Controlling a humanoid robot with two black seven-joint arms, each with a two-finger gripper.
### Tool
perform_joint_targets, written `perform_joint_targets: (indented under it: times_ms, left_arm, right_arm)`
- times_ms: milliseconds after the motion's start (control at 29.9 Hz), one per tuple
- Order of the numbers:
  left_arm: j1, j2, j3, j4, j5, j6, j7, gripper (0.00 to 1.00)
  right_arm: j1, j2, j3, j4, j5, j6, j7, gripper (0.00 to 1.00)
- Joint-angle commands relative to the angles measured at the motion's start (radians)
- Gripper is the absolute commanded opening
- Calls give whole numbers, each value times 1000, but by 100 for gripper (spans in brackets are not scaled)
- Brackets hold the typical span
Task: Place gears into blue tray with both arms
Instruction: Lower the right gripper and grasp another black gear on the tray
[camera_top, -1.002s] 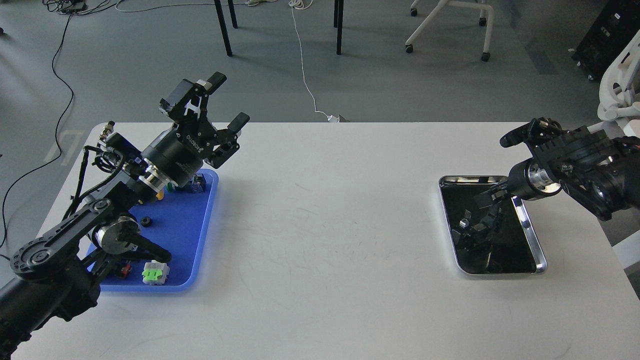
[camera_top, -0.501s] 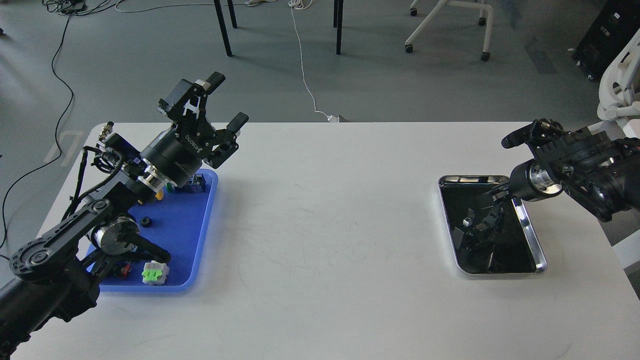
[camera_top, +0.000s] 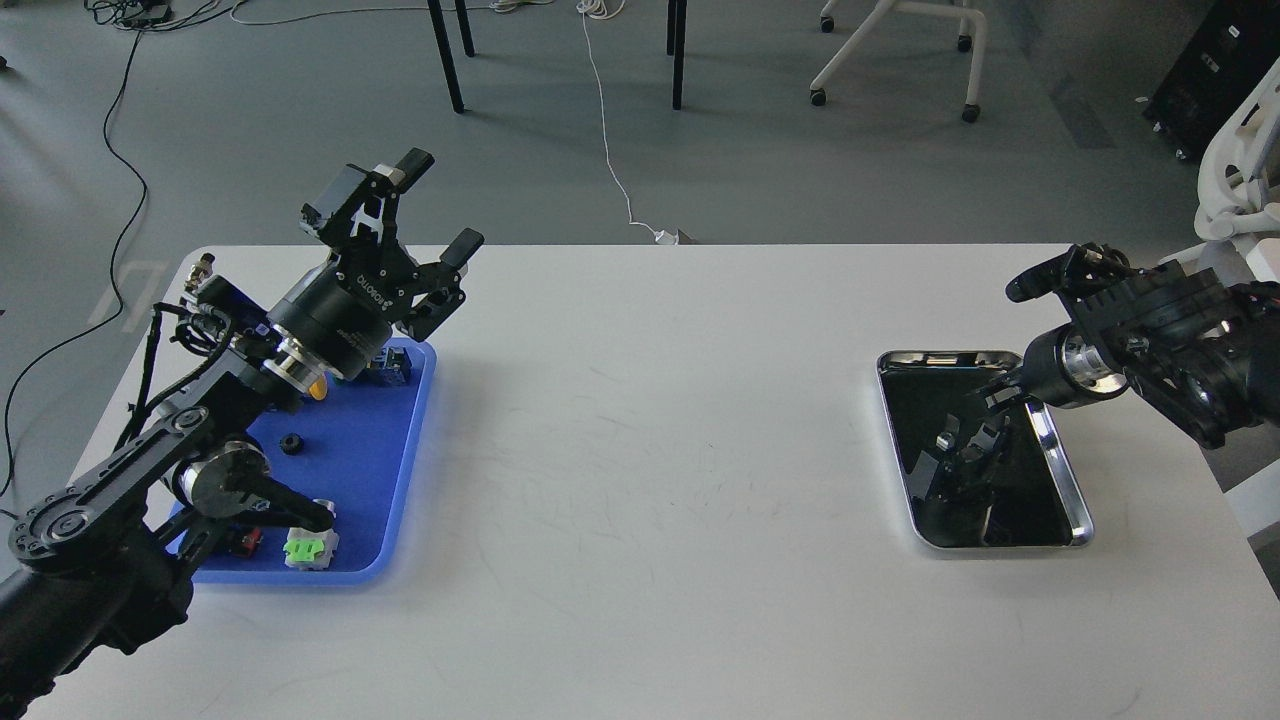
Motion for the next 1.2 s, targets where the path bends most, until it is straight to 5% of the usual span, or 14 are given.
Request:
perform_joint_targets:
  times_ms: [0, 1169]
  left_arm:
    - [0, -1, 1, 0, 0, 0, 0, 98]
    - [7, 1, -13, -5, -1, -5, 0, 98]
  right_arm:
    - [1, 0, 0, -1, 0, 0, 0, 59]
    - [-18, 29, 6, -45, 5, -31, 0, 59]
